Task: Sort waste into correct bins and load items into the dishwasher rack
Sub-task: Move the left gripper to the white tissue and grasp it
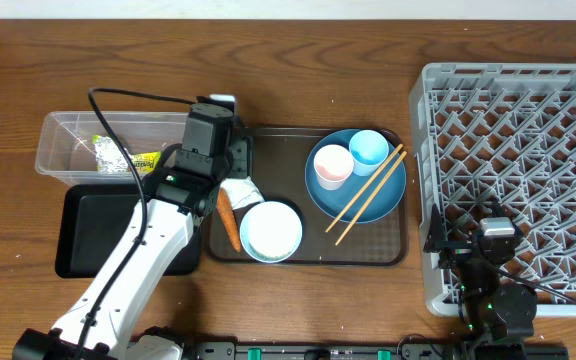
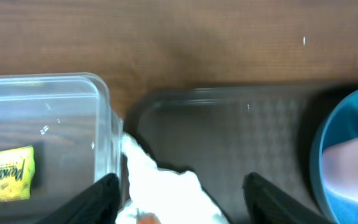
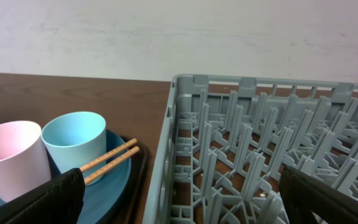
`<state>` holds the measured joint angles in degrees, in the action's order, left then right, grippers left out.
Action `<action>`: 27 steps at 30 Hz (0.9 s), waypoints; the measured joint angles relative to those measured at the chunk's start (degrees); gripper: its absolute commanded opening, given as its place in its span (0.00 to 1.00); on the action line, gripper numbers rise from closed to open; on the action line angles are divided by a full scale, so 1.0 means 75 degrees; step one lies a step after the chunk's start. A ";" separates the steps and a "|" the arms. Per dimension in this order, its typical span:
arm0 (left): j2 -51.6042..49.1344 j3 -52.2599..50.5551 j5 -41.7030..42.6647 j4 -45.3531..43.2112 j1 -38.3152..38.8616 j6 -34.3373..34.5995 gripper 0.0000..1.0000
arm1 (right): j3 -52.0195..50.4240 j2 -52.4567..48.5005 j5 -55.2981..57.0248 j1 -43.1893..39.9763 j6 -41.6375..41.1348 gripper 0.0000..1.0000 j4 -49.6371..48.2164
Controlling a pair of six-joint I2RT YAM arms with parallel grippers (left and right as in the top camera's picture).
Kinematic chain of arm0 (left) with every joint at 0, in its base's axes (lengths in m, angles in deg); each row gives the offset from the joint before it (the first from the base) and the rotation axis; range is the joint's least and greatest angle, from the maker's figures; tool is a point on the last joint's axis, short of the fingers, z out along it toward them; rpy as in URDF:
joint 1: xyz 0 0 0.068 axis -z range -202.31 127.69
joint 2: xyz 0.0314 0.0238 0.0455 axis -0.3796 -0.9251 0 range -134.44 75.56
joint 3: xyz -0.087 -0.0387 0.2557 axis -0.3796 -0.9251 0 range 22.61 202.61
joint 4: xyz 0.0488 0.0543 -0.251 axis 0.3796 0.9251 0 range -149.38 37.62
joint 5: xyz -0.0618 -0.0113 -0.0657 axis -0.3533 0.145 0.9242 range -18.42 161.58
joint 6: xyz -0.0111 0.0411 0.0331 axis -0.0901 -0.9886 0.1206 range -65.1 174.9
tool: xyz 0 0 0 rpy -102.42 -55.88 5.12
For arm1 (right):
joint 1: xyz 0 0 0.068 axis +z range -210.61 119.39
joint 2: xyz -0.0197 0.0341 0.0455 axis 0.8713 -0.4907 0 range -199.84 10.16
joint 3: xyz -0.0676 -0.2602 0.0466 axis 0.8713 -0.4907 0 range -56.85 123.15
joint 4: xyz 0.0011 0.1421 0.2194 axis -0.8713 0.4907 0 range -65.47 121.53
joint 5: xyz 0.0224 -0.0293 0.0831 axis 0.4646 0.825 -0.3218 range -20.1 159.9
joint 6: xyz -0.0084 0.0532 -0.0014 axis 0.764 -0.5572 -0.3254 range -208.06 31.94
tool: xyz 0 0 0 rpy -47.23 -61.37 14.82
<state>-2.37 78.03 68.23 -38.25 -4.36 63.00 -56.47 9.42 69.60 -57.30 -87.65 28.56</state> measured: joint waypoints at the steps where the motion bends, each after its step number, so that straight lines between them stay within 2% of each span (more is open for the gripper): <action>1: 0.0000 0.0000 0.0006 0.0108 0.0020 -0.0015 0.59 | 0.0000 0.0000 0.0000 0.0000 0.0000 0.99 0.0000; 8: 0.0000 -0.0009 0.0073 0.0615 0.0038 -0.0020 0.55 | 0.0000 0.0000 0.0000 0.0000 0.0000 0.99 0.0000; 11: -0.0012 -0.0009 0.0090 0.0618 0.0038 0.0015 0.44 | 0.0000 0.0000 0.0000 0.0000 0.0000 0.99 0.0000; 13: -0.0096 -0.0009 0.0146 0.0615 0.0038 0.0015 0.40 | 0.0000 0.0000 0.0000 0.0000 0.0003 0.99 0.0000; 21: -0.0970 -0.0009 0.0463 0.0364 0.0038 0.0093 0.38 | 0.0000 0.0000 0.0000 0.0000 0.0003 0.99 0.0000; 27: -0.1259 -0.0009 0.0516 0.0323 0.0038 0.0119 0.32 | 0.0000 0.0000 0.0000 0.0000 0.0000 0.99 0.0000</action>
<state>-11.81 77.97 72.10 -35.83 -4.07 63.89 -56.47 9.42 69.60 -57.30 -87.65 28.56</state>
